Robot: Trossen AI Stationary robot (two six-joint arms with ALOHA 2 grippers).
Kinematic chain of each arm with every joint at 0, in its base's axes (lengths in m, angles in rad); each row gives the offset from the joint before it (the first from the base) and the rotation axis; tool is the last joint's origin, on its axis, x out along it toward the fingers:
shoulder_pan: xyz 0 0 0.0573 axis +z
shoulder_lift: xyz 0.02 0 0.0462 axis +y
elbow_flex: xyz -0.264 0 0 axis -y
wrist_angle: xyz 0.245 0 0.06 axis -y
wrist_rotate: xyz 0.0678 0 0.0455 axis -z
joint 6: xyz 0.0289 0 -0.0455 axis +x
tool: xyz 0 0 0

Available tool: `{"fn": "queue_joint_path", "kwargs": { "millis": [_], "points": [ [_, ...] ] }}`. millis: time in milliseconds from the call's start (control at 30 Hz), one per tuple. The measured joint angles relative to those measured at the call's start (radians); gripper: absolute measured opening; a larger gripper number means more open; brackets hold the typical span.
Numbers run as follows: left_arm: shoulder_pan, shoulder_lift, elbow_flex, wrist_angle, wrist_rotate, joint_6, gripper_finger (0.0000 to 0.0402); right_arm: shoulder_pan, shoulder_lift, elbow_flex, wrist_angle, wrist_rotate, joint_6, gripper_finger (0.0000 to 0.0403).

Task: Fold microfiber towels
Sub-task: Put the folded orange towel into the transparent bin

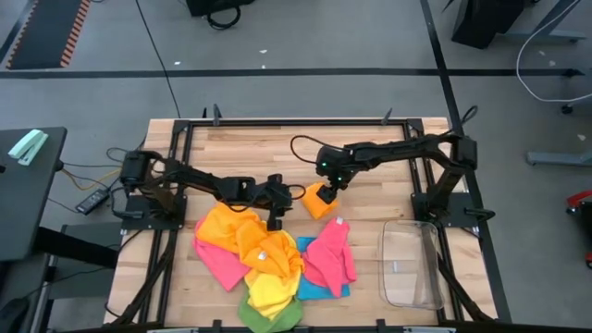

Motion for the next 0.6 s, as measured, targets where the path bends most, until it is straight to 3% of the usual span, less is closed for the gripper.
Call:
{"fn": "queue_joint_path", "kwargs": {
  "millis": [367, 600],
  "points": [
    [0.001, -0.084, -0.074, 0.036, -0.005, -0.052, 0.0114, 0.051, 0.111, 0.027, -0.008, -0.043, 0.077, 0.0280],
    [-0.007, -0.083, -0.080, 0.032, -0.005, -0.078, 0.0111, 0.065, 0.125, 0.028, 0.038, 0.007, 0.111, 0.0205]
  ]
}}
